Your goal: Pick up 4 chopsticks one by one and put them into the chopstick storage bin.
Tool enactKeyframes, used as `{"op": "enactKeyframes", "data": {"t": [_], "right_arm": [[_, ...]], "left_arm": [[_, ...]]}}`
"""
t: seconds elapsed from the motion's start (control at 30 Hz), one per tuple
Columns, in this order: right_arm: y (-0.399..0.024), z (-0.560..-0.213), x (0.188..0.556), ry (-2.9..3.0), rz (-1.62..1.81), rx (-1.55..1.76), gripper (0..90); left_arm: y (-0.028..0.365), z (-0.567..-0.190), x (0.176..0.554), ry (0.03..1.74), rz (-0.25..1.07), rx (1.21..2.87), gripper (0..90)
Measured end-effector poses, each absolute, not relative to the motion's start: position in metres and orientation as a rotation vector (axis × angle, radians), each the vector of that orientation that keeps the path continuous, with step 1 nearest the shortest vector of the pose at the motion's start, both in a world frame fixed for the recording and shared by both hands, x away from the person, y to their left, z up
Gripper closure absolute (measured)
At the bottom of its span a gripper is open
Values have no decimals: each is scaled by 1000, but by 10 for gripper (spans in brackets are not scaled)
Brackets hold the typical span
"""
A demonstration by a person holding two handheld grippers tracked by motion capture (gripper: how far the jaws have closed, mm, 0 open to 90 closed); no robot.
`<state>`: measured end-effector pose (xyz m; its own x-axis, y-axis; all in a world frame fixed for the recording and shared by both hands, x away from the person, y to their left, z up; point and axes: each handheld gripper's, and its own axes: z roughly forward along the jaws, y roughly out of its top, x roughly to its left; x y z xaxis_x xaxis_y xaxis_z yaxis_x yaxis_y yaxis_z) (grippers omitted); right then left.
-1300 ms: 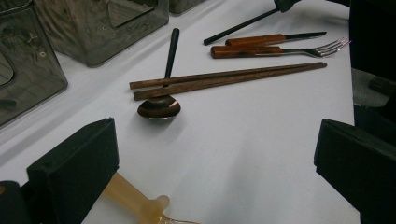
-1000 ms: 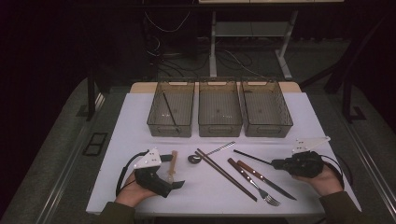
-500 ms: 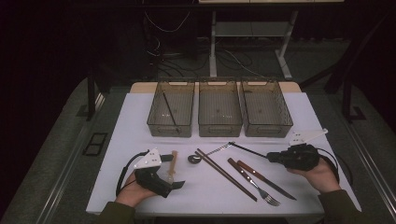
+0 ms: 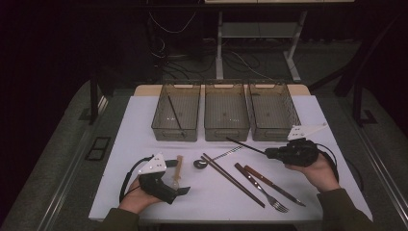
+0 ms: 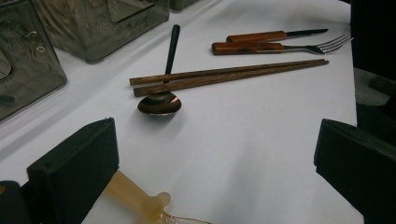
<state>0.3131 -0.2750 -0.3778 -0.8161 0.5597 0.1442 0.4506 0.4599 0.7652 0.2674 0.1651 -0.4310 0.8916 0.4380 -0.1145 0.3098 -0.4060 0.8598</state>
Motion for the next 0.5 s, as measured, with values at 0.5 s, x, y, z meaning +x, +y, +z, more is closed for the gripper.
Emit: {"op": "enactKeyframes", "data": {"t": [0.5], "right_arm": [[-240, -364, 336, 2534, 1291, 929, 862]], "left_arm": [[165, -430, 267, 553, 161, 2012, 0]]}}
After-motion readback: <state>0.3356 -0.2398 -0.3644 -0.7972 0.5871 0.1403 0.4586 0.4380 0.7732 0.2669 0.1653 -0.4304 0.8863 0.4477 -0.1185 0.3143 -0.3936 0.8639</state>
